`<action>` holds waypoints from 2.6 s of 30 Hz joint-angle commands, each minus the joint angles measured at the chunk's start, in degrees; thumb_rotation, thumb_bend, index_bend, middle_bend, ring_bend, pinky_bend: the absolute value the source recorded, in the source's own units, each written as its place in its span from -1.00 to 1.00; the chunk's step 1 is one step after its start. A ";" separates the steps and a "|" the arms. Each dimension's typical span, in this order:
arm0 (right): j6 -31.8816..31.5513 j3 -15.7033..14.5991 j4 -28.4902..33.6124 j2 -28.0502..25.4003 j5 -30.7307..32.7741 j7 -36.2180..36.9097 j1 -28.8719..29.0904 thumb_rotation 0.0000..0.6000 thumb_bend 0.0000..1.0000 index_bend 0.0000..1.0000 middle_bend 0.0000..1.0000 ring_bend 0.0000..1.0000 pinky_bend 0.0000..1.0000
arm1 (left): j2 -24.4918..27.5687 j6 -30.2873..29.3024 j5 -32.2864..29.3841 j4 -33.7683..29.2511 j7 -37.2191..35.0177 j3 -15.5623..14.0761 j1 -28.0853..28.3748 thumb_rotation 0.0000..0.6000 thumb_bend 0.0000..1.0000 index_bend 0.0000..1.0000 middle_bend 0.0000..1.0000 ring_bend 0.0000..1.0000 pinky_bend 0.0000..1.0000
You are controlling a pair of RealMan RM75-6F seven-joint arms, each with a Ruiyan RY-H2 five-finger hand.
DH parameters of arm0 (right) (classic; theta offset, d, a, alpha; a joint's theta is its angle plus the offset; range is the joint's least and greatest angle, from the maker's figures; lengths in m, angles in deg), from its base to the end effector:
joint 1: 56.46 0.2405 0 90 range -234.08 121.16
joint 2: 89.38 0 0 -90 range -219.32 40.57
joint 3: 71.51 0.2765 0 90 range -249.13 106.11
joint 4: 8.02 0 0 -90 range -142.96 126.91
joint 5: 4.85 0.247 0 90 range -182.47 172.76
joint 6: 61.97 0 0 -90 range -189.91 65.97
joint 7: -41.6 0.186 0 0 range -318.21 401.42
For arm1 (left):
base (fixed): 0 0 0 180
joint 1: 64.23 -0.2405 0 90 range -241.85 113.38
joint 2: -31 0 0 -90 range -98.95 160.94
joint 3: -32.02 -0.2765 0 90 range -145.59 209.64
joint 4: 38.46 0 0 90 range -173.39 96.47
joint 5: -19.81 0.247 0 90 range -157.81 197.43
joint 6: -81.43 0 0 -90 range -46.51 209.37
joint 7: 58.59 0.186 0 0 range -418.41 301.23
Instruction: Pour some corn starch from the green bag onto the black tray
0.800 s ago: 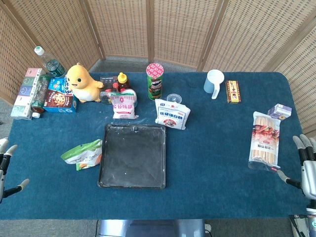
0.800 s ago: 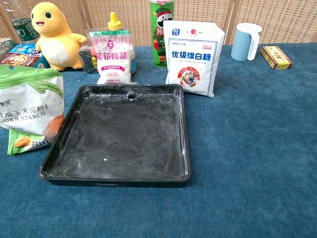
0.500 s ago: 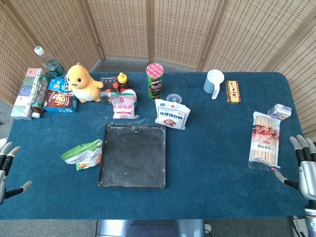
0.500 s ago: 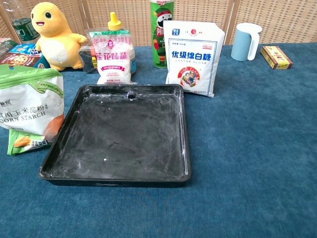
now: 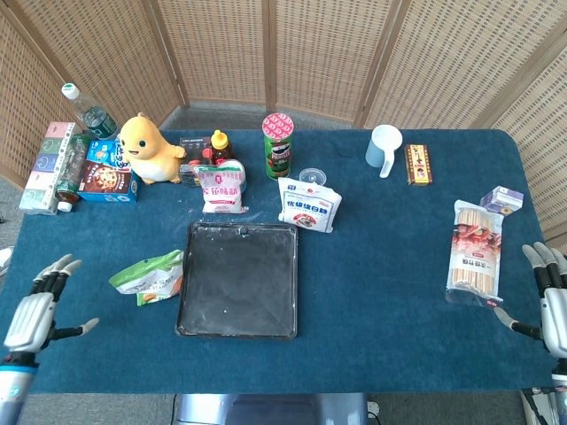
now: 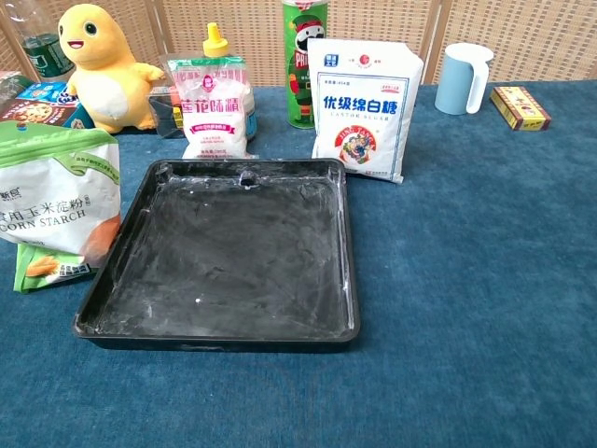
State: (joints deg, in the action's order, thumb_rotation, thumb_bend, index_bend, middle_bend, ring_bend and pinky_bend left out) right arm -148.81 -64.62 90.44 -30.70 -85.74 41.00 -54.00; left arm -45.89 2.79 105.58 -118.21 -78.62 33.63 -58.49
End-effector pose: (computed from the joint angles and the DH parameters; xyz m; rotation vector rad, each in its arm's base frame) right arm -0.3414 -0.2280 0.1790 1.2390 -0.8882 0.9044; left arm -0.3720 0.2279 0.0532 -1.3003 -1.2765 -1.0791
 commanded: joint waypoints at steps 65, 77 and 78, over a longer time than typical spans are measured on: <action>3.68 -0.48 0.02 -0.32 1.05 1.48 1.25 0.81 -0.94 -0.82 -1.00 -0.96 -0.91 | -1.48 -3.12 26.00 17.02 14.66 -3.82 21.83 1.00 -0.19 0.55 0.39 0.30 0.29; 4.11 -0.44 0.12 -0.33 1.54 1.51 1.42 0.80 -0.94 -0.82 -1.00 -0.96 -0.91 | 3.82 0.70 38.52 15.99 37.51 -4.11 32.46 1.00 -0.13 0.55 0.39 0.30 0.30; 4.14 -0.45 0.12 -0.35 1.54 1.54 1.43 0.81 -0.94 -0.82 -1.00 -0.96 -0.91 | 3.90 1.41 38.31 15.56 38.23 -3.87 32.96 1.00 -0.13 0.55 0.39 0.30 0.30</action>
State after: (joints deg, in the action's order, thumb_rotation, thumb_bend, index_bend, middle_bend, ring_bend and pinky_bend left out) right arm -144.66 -65.07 90.56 -31.06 -84.20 42.55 -52.58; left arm -42.88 2.57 142.40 -101.91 -43.26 29.40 -27.76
